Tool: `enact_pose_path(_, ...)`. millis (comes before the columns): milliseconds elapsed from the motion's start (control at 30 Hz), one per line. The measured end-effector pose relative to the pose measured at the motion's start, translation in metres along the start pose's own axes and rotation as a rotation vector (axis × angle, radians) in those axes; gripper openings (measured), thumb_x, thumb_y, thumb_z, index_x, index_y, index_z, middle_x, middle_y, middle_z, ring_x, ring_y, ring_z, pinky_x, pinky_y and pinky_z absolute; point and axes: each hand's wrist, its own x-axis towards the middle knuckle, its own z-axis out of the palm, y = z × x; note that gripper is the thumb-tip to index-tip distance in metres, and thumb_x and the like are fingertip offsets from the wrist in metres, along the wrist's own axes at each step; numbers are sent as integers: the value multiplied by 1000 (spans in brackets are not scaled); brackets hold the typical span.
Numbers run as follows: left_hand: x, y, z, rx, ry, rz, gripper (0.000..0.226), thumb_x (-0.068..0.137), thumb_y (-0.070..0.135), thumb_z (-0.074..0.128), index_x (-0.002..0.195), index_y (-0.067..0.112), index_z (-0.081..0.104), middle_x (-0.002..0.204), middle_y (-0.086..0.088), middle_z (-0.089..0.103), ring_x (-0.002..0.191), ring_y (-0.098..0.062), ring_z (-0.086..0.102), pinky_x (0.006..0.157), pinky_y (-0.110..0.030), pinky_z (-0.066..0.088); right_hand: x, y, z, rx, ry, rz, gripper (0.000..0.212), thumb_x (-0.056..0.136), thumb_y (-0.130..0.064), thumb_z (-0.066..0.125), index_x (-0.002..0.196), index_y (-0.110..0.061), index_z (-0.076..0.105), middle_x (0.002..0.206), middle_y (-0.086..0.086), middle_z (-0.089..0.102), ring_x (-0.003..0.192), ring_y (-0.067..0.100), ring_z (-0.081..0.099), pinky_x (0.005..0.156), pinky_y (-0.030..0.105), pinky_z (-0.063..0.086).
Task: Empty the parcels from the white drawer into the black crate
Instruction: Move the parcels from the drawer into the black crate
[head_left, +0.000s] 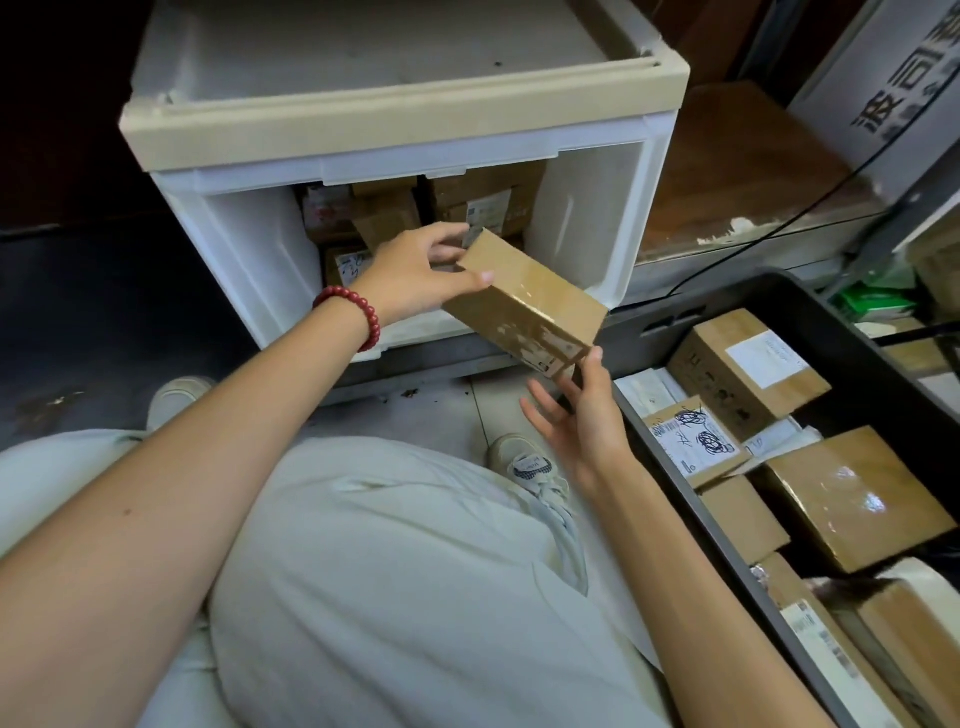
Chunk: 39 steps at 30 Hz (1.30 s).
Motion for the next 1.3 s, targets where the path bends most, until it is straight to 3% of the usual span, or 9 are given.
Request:
enact_pose_path(333,1,-9,8,149,35,39,64,85,42,66,142,20,45,136,1,53,117,-10,50,92,-22,36,3,0,-4,-140,48,35,31,96,-59,40,115,-37,49,124,-2,58,99,14,58,73,29,52)
enact_pose_path(567,6,2,27,87,89,10,62,86,51,61,137,23,41,123,7,50,113,-10,47,82,-23,39,4,-7,-12,51,50,47,52,96,-63,33,131,-27,46,126,0,55,112,29,60,77,35,56)
enact_pose_path(733,8,10,45,171,116,-20,76,80,58,64,141,22,38,136,-6,43,126,-20,43,98,-28,34,4,-23,-15,172,70,22,46,99,-51,42,133,-21,50,126,-1,58,100,24,65,67,30,58)
enact_pose_path(867,8,26,64,258,69,0,76,78,56,67,141,22,40,135,-7,41,125,-22,44,100,-28,33,-1,-39,-32,239,51,-27,22,99,-25,46,112,-15,60,79,-7,74,91,21,64,71,32,57)
enact_pose_path(900,9,31,70,279,54,3,78,78,56,67,142,22,38,136,-7,41,125,-22,44,98,-27,34,-2,-42,-36,235,52,-44,22,98,-22,45,111,-13,61,77,-7,74,92,21,63,75,33,56)
enact_pose_path(1000,14,48,87,315,-11,41,83,78,58,66,145,22,31,141,-5,41,126,-22,43,90,-25,33,-7,-51,-50,218,91,-78,34,96,-20,51,128,-11,55,104,2,71,97,19,65,81,33,55)
enact_pose_path(1067,19,62,98,332,-68,86,89,77,60,66,146,21,27,144,-3,40,129,-22,41,94,-28,36,-8,-57,-66,188,130,-109,43,93,-22,58,134,-16,49,121,8,65,104,21,66,79,32,57)
enact_pose_path(1233,33,102,125,384,-201,198,95,75,59,69,148,21,22,148,-1,40,131,-22,42,98,-30,38,-15,-74,-101,214,220,-177,45,93,-22,61,136,-13,49,117,8,67,84,12,70,62,25,56)
enact_pose_path(1300,42,117,138,407,-251,247,96,74,58,70,148,21,22,148,-2,40,130,-23,44,100,-32,40,-17,-77,-114,226,260,-197,44,94,-23,60,135,-12,50,121,9,66,92,15,68,64,25,56)
